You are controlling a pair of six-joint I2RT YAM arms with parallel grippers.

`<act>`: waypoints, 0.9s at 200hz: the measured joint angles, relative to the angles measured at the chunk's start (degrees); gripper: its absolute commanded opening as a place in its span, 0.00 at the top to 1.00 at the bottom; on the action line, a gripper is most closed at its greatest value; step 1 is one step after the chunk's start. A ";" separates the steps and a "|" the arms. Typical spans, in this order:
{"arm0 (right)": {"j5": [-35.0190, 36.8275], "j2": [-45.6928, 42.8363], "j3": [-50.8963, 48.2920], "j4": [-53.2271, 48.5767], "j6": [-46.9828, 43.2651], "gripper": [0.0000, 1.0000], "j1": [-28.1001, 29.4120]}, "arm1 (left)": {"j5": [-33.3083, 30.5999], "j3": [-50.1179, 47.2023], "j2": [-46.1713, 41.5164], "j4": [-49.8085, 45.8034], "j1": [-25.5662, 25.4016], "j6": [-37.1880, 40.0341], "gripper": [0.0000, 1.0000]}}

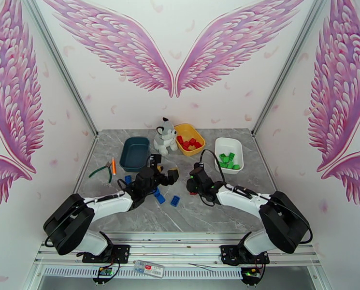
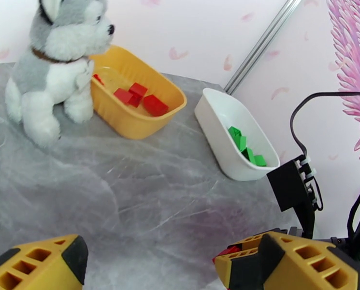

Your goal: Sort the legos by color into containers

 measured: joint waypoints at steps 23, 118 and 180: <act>-3.82 2.95 6.80 1.70 0.42 0.74 -4.72 | 2.45 5.99 4.24 -0.22 2.45 -0.42 0.01; -13.77 34.10 51.17 -0.90 1.14 0.42 -17.09 | -4.02 2.64 -5.90 -7.32 4.85 2.47 0.01; -17.20 37.22 54.77 -2.56 -0.96 0.28 -17.84 | -12.50 -7.06 -16.28 -15.04 4.70 4.50 0.01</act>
